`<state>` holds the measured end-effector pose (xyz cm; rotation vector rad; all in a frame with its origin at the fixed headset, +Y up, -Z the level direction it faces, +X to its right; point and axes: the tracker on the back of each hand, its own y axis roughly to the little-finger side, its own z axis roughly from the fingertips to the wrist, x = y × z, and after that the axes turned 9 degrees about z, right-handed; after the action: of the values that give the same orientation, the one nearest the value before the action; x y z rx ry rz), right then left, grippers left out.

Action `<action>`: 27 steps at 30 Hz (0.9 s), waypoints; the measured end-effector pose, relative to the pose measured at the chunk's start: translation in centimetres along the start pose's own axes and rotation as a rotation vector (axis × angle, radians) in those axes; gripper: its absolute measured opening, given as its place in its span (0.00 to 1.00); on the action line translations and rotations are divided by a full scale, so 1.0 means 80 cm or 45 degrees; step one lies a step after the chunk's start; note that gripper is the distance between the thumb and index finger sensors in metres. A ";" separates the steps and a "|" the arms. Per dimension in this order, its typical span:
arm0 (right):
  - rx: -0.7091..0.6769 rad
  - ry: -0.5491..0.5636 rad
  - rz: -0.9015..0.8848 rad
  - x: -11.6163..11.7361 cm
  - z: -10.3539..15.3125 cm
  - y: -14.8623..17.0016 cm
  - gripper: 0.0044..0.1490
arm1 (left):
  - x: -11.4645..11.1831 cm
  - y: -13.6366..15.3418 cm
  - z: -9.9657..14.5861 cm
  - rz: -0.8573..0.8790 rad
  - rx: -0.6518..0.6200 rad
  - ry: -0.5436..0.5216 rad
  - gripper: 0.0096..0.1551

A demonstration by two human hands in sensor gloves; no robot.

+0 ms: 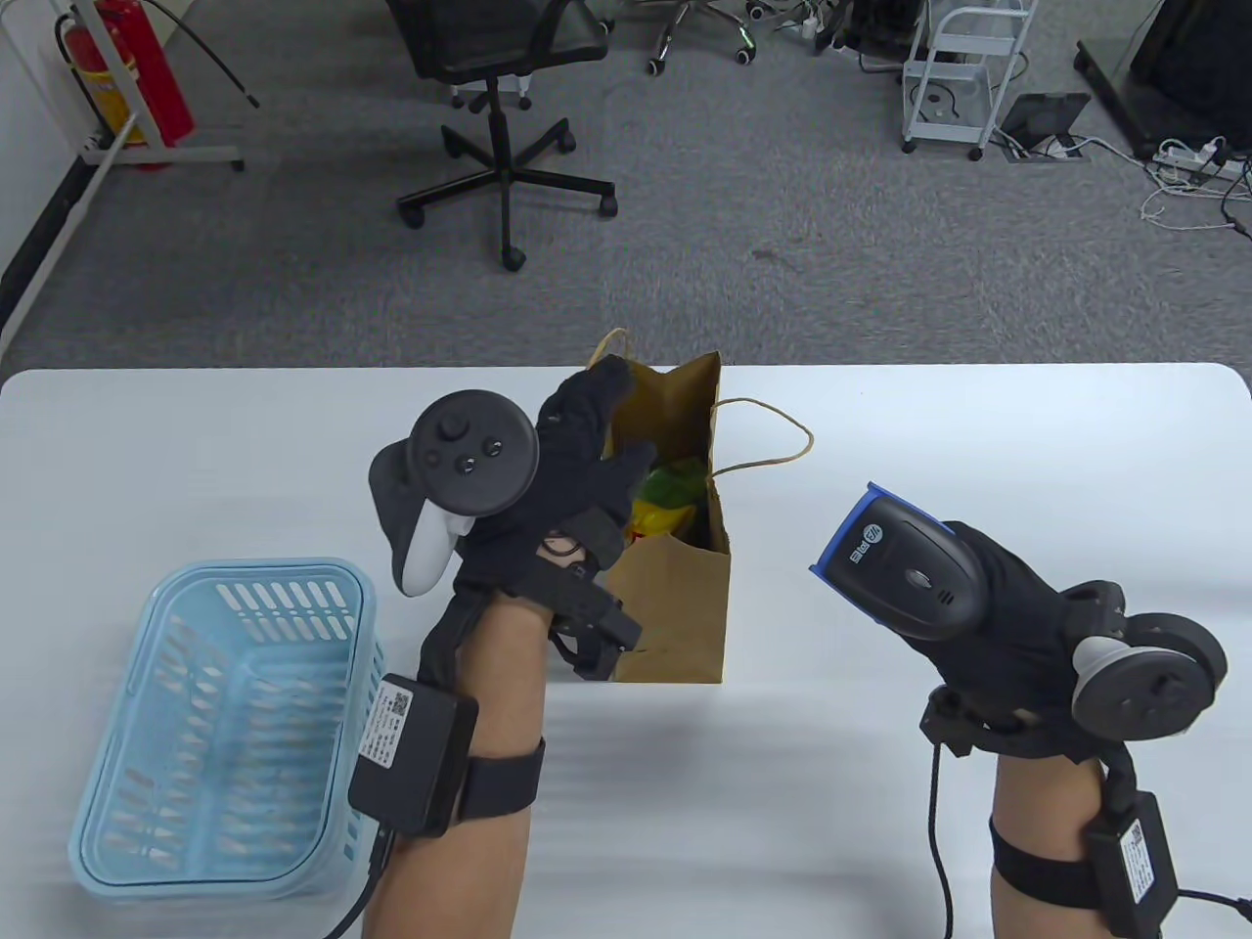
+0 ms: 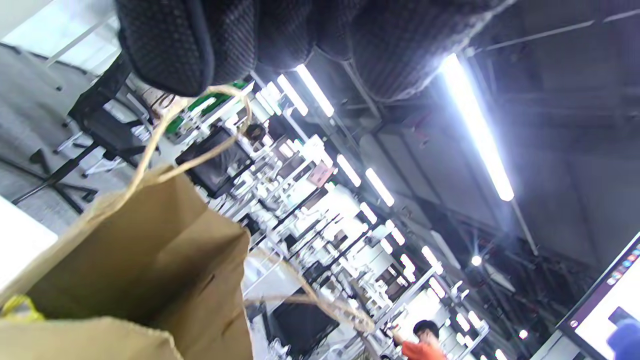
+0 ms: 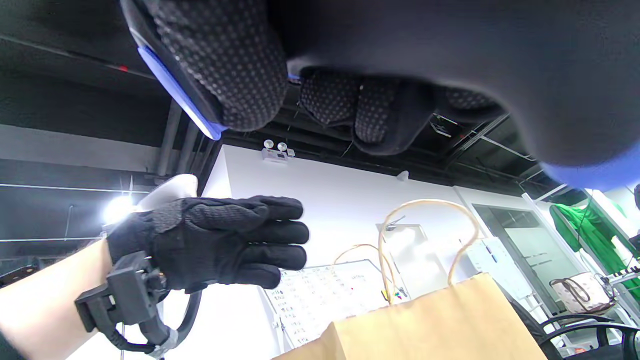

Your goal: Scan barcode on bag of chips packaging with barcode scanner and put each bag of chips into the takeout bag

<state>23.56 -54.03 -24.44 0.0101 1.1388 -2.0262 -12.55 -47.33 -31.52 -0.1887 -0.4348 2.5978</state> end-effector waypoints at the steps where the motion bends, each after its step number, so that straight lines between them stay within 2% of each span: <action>1: -0.001 -0.004 0.000 0.001 0.000 0.000 0.35 | 0.004 0.004 0.008 0.018 -0.026 -0.020 0.39; 3: -0.004 -0.014 -0.007 0.004 -0.001 -0.002 0.35 | 0.010 0.016 0.021 0.045 -0.058 -0.042 0.39; 8: -0.007 -0.031 0.031 0.008 -0.003 -0.005 0.35 | 0.011 0.061 0.057 0.036 -0.115 -0.230 0.36; 12: -0.002 -0.042 0.040 0.012 -0.004 -0.004 0.35 | -0.010 0.101 0.075 -0.030 -0.127 -0.206 0.37; 18: 0.035 -0.014 0.061 0.017 -0.004 0.002 0.36 | -0.052 0.149 0.085 -0.195 -0.094 -0.154 0.41; 23: 0.082 0.029 0.079 0.017 -0.003 0.007 0.37 | -0.078 0.179 0.088 -0.288 -0.086 -0.090 0.46; 27: 0.116 0.041 0.087 0.020 -0.002 0.013 0.37 | -0.086 0.196 0.092 -0.346 -0.057 -0.038 0.46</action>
<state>23.04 -55.18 -25.86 0.1265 1.0514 -2.0218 -15.16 -65.68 -29.51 -0.0981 -0.4932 2.3289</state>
